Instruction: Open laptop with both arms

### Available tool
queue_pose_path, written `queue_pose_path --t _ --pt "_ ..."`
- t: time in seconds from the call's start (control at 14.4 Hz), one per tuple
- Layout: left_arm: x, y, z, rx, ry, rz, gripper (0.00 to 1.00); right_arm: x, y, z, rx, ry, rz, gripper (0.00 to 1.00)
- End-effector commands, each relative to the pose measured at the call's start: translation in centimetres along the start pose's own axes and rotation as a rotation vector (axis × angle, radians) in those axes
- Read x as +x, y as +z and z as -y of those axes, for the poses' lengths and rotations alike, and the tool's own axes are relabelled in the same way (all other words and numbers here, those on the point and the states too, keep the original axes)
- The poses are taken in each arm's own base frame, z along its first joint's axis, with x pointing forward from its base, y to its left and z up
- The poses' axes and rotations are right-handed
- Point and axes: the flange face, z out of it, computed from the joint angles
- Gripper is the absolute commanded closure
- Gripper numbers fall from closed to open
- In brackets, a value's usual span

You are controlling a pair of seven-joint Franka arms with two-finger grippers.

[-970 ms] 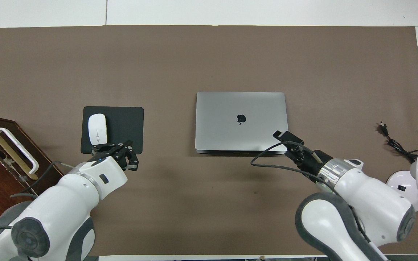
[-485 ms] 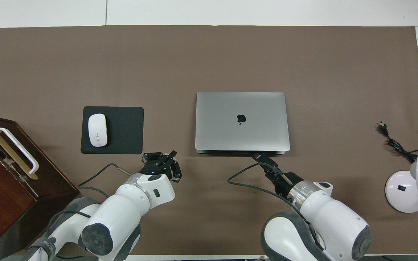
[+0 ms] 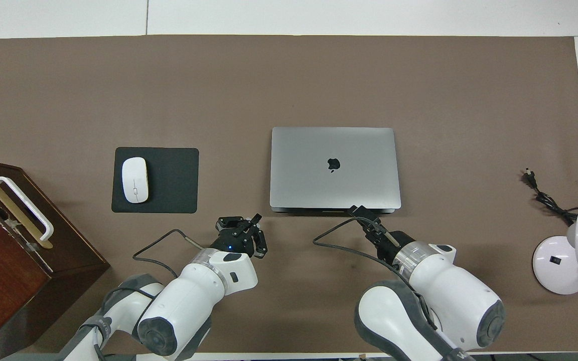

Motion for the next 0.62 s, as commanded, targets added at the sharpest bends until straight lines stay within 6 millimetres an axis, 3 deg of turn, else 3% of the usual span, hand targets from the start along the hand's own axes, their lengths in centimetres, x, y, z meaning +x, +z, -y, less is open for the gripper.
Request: queue_pose_path --t 0.0,0.55 --pt "0.7 0.9 -0.1 0.002 -0.002 -0.021 1.00 1.6 0.7 1.0 0.009 -0.001 -0.034 0.00" --pt "3.2 3.8 0.3 0.006 -0.007 -0.042 1.00 3.1 1.6 3.1 0.034 0.001 -0.056 0.00"
